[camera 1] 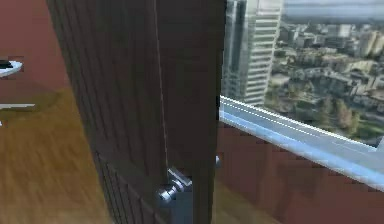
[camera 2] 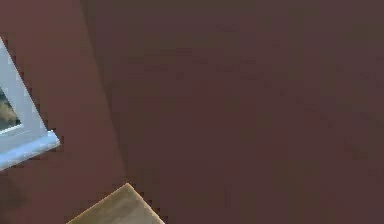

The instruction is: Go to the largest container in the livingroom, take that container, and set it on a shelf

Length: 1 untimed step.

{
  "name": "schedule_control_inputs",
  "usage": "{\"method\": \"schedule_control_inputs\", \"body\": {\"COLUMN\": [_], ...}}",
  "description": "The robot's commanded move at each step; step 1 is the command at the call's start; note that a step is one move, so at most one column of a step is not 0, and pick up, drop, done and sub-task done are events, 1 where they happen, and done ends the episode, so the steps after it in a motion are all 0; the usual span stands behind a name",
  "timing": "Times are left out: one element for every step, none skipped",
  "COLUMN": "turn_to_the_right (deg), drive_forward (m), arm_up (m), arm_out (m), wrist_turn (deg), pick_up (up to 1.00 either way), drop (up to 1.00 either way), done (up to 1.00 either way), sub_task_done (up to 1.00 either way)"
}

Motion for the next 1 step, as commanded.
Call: {"method": "schedule_control_inputs", "body": {"turn_to_the_right": [-45.0], "drive_forward": [0.00], "arm_up": [0.00], "arm_out": [0.00], "wrist_turn": [0.0], "pick_up": [0.00], "drop": [0.00], "done": [0.00], "sub_task_done": [0.00]}}
